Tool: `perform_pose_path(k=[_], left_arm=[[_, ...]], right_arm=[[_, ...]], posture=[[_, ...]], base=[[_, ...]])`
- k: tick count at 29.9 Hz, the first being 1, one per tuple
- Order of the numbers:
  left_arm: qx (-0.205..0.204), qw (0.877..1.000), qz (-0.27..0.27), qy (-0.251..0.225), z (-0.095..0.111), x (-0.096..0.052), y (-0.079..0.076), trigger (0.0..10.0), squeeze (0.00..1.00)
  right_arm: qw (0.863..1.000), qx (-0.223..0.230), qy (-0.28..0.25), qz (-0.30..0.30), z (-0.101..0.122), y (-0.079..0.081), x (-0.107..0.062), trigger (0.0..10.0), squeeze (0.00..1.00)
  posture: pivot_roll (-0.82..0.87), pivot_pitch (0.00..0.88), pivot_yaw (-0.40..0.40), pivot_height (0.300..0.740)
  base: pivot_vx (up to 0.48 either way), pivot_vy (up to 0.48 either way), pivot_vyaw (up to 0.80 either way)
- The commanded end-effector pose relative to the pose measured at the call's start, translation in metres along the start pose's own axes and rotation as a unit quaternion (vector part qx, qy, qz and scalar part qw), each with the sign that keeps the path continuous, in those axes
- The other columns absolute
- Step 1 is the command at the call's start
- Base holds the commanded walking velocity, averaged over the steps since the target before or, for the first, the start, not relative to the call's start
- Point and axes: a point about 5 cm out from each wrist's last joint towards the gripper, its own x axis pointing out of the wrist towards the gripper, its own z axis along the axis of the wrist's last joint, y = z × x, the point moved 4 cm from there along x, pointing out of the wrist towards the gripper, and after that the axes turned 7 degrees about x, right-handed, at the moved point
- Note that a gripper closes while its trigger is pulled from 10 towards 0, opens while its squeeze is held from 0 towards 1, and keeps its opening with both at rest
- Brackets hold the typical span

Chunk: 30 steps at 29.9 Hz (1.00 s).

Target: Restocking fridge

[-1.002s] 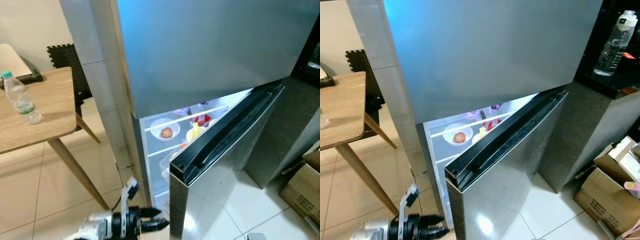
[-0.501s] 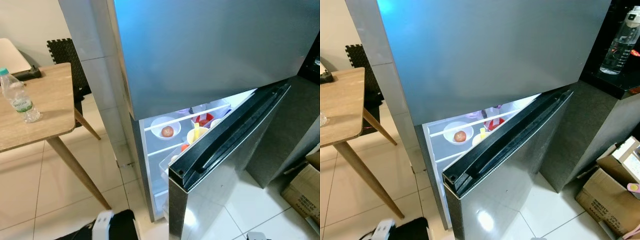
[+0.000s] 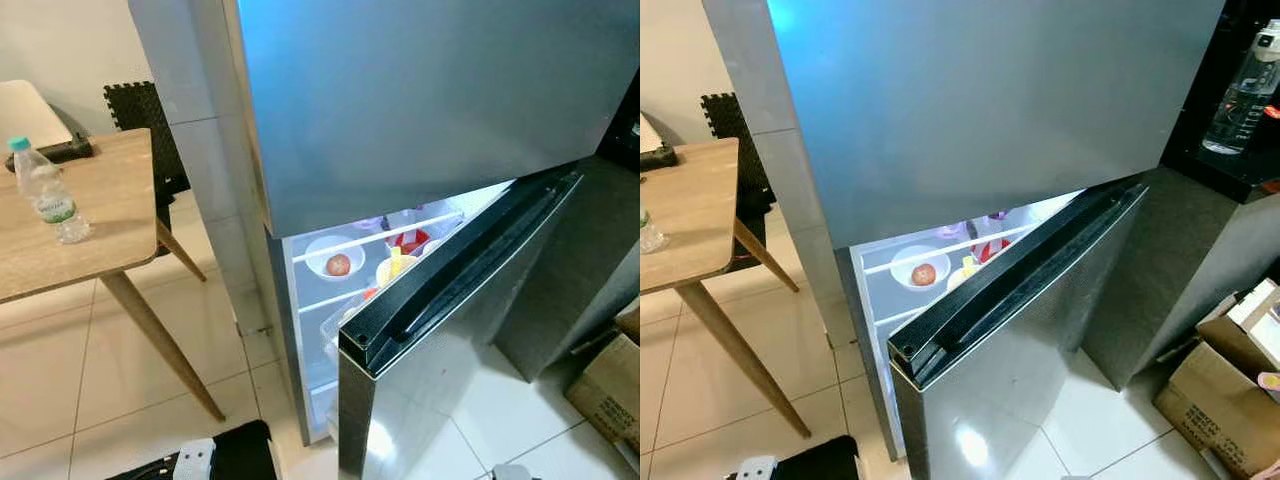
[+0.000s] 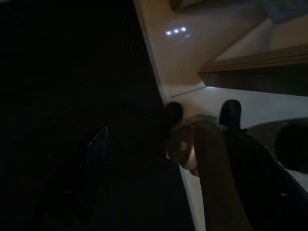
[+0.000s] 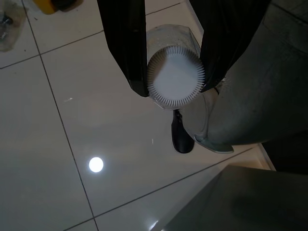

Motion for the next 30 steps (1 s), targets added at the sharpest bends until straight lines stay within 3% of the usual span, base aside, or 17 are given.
perform_pose_path(k=[1, 22, 30], left_arm=[[-0.003, 1.0, 0.007, 0.003, -0.0024, 0.0004, -0.001, 10.0, 0.0], [0.01, 1.0, 0.016, 0.017, -0.0117, -0.0002, -0.0017, 10.0, 0.0], [0.003, 1.0, 0.004, 0.013, -0.0104, 0.0, -0.0036, 10.0, 0.0]], right_arm=[[1.0, -0.001, 0.004, -0.003, -0.0014, -0.0005, 0.0, 10.0, 0.0], [1.0, -0.003, 0.006, -0.004, -0.0031, -0.0017, -0.0004, 10.0, 0.0], [1.0, -0.006, 0.006, -0.005, -0.0021, -0.0036, -0.0006, 10.0, 0.0]], posture=[[-0.07, 0.0, -0.004, 0.74], [-0.07, 0.0, -0.004, 0.74], [-0.07, 0.0, -0.007, 0.74]], base=[[-0.39, 0.0, 0.0], [-0.386, 0.0, 0.0], [0.0, 0.0, 0.0]])
